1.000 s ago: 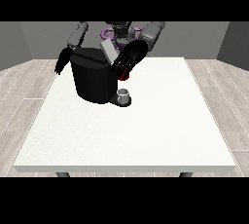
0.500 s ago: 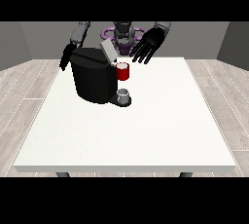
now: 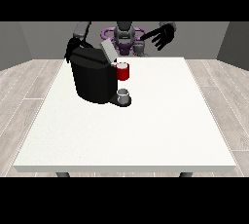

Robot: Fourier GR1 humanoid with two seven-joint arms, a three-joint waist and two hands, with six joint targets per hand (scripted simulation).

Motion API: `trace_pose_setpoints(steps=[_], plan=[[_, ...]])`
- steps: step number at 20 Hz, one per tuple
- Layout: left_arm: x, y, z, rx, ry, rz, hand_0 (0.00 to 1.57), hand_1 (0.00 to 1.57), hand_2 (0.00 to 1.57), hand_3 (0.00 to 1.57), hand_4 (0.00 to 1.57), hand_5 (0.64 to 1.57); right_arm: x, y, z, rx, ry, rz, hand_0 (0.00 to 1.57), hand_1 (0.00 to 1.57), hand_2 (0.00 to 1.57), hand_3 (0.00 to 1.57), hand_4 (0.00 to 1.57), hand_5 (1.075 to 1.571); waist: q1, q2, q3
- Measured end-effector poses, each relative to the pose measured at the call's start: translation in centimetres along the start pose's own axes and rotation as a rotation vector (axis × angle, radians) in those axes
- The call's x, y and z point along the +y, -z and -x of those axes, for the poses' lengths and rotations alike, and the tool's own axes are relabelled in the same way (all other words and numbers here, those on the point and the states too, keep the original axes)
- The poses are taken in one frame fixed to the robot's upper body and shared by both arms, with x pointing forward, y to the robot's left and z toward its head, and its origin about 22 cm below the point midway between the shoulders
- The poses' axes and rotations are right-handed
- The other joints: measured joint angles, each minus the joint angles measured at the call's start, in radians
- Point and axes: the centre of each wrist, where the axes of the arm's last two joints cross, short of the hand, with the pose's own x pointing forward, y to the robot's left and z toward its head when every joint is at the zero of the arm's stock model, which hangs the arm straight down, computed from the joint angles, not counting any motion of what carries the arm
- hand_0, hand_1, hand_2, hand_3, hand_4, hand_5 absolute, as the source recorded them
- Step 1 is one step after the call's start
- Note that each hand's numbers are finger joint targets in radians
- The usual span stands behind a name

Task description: Insert the coffee pod into the coffee machine and close the lid

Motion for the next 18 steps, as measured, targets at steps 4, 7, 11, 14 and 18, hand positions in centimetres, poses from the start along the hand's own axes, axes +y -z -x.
trace_pose_setpoints(steps=[4,7,11,14,18], plan=[[-4.0,-3.3,4.8,0.088,-0.201,0.000,0.00,0.00,0.00,0.00,0.39,1.571,0.0,-0.6,0.2,-0.001,0.028,-0.019,0.00,0.00,0.00,0.00,0.00,1.571,0.064,-0.112,0.0013],[-5.6,-5.5,7.1,0.151,-0.273,0.003,0.00,0.00,0.00,0.00,0.44,1.571,0.5,-0.2,-1.5,-0.033,0.057,-0.082,0.00,0.00,0.00,0.00,0.00,1.571,0.086,-0.168,0.0018],[-6.6,-7.8,9.0,0.217,-0.327,-0.008,0.00,0.00,0.00,0.00,0.41,1.571,0.4,0.5,-4.0,-0.082,0.051,-0.164,0.00,0.00,0.00,0.00,0.15,1.571,0.107,-0.214,0.0020],[-6.7,-8.8,9.5,0.225,-0.352,-0.017,0.00,0.00,0.00,0.00,0.35,1.571,0.3,0.9,-5.5,-0.130,0.024,-0.203,0.00,0.00,0.00,0.00,0.24,1.571,0.124,-0.217,0.0023],[-7.0,-9.1,8.9,0.210,-0.390,-0.015,0.00,0.00,0.00,0.00,0.41,1.571,-0.9,2.3,-7.1,-0.158,-0.003,-0.196,0.00,0.00,0.00,0.00,0.00,1.571,0.161,-0.203,0.0027]])
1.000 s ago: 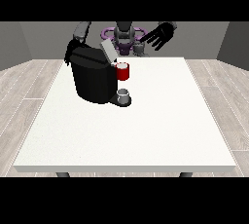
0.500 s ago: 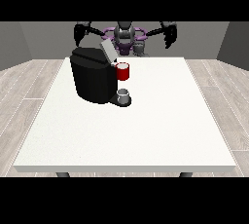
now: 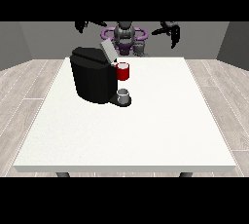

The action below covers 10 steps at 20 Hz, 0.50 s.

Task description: Insert the coffee pod into the coffee machine and close the lid

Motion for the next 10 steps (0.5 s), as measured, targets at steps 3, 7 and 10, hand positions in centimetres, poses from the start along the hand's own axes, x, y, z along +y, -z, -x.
trace_pose_setpoints(steps=[3,7,10], plan=[[0.0,0.1,-1.3,-0.028,-0.005,-0.004,0.00,0.00,0.00,0.00,0.40,1.571,-0.7,1.2,-1.3,0.000,0.019,0.020,0.00,0.00,0.00,0.00,0.11,1.571,0.019,0.031,0.0000],[-0.7,-0.1,-2.3,-0.065,-0.001,0.012,0.00,0.00,0.00,0.00,0.38,1.571,-1.4,2.4,-1.5,0.025,0.056,0.036,0.00,0.00,0.00,0.00,0.08,1.571,0.052,0.061,0.0001],[-0.8,-0.5,-3.1,-0.087,0.002,0.016,0.00,0.00,0.00,0.00,0.36,1.571,-1.9,3.2,-1.7,0.043,0.112,0.047,0.00,0.00,0.00,0.00,0.13,1.571,0.074,0.085,0.0003]])
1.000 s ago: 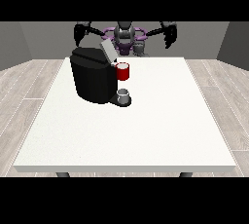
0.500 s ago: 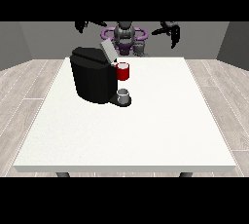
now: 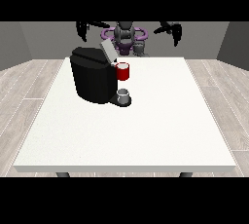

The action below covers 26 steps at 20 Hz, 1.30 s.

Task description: Insert the coffee pod into the coffee machine and close the lid

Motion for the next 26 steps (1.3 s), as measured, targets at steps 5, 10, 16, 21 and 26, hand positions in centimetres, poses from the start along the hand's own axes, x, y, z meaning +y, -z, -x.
trace_pose_setpoints(steps=[5,10,16,21,26], plan=[[0.1,-0.7,-1.4,-0.039,0.015,-0.032,0.00,0.00,0.00,0.00,0.28,1.571,0.6,1.1,-0.8,0.006,0.055,-0.018,0.00,0.00,0.00,0.00,0.07,1.571,-0.011,0.060,-0.0001],[0.1,-2.0,-2.4,-0.080,0.022,-0.061,0.00,0.00,0.00,0.00,0.35,1.571,2.0,2.1,-1.8,0.000,0.048,-0.054,0.00,0.00,0.00,0.00,0.00,1.571,-0.020,0.102,-0.0003],[1.3,-3.1,-4.0,-0.133,0.045,-0.086,0.00,0.00,0.00,0.00,0.37,1.571,3.7,3.1,-2.6,-0.042,0.033,-0.104,0.00,0.00,0.00,0.00,0.00,1.571,-0.031,0.165,-0.0006],[2.0,-3.9,-4.5,-0.144,0.048,-0.115,0.00,0.00,0.00,0.00,0.34,1.571,4.7,4.0,-4.2,-0.062,0.010,-0.142,0.00,0.00,0.00,0.00,0.07,1.571,-0.048,0.193,-0.0006],[2.3,-4.7,-4.8,-0.156,0.067,-0.140,0.00,0.00,0.00,0.00,0.30,1.571,5.1,4.7,-5.4,-0.082,-0.003,-0.164,0.00,0.00,0.00,0.00,0.20,1.571,-0.054,0.216,-0.0002]])
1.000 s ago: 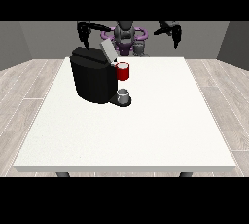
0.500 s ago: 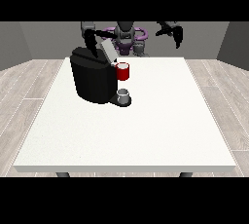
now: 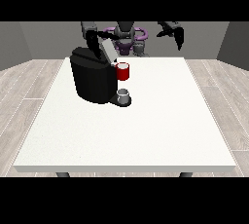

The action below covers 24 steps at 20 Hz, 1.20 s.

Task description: Insert the coffee pod into the coffee machine and close the lid

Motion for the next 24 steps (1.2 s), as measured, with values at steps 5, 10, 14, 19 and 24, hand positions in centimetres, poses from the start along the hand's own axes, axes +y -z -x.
trace_pose_setpoints(steps=[5,10,14,19,24], plan=[[0.3,-0.3,-0.7,-0.007,0.018,0.000,0.00,0.00,0.00,0.00,0.35,1.571,-0.6,0.8,-1.2,-0.042,-0.040,-0.004,0.00,0.00,0.00,0.00,0.16,1.571,0.015,0.028,0.0004],[0.2,-0.3,-0.4,0.012,0.021,0.009,0.00,0.00,0.00,0.00,0.36,1.571,1.1,1.7,-3.1,-0.058,-0.092,-0.021,0.00,0.00,0.00,0.00,0.11,1.571,0.020,0.037,0.0035],[0.0,0.0,-0.6,-0.001,0.032,0.015,0.00,0.00,0.00,0.00,0.36,1.571,1.4,2.1,-4.4,-0.053,-0.122,-0.011,0.00,0.00,0.00,0.00,0.00,1.571,0.024,0.053,0.0065],[-0.5,0.1,-0.3,0.002,0.030,0.034,0.00,0.00,0.00,0.00,0.33,1.571,2.1,2.1,-5.0,-0.034,-0.172,0.012,0.00,0.00,0.00,0.00,0.10,1.571,0.031,0.057,0.0108],[-1.5,1.3,-1.3,-0.041,0.037,0.069,0.00,0.00,0.00,0.00,0.40,1.571,1.0,2.5,-7.8,-0.038,-0.254,0.076,0.00,0.00,0.00,0.00,0.30,1.571,0.075,0.099,0.0173]])
